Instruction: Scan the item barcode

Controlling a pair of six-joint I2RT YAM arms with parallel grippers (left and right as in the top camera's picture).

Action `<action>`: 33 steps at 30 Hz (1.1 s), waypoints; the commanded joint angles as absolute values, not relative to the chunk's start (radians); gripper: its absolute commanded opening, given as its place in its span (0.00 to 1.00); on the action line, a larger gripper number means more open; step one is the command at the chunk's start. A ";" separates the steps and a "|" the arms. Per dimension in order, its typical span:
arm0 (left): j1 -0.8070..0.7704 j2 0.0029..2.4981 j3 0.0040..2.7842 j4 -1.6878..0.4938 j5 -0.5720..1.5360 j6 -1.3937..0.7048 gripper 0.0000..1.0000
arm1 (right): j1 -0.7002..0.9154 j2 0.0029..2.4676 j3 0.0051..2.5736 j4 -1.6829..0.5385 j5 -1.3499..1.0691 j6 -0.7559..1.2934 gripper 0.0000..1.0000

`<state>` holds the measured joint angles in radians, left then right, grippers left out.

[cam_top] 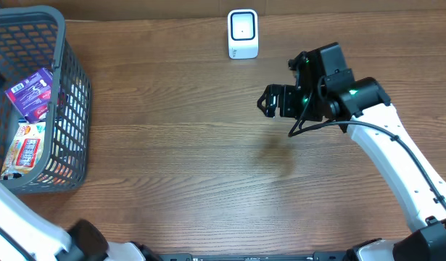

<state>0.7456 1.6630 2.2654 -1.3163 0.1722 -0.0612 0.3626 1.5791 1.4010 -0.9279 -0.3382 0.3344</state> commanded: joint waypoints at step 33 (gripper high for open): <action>0.721 2.403 2.267 -1.053 0.122 -0.165 1.00 | 0.426 1.559 1.422 -0.787 -0.315 0.280 1.00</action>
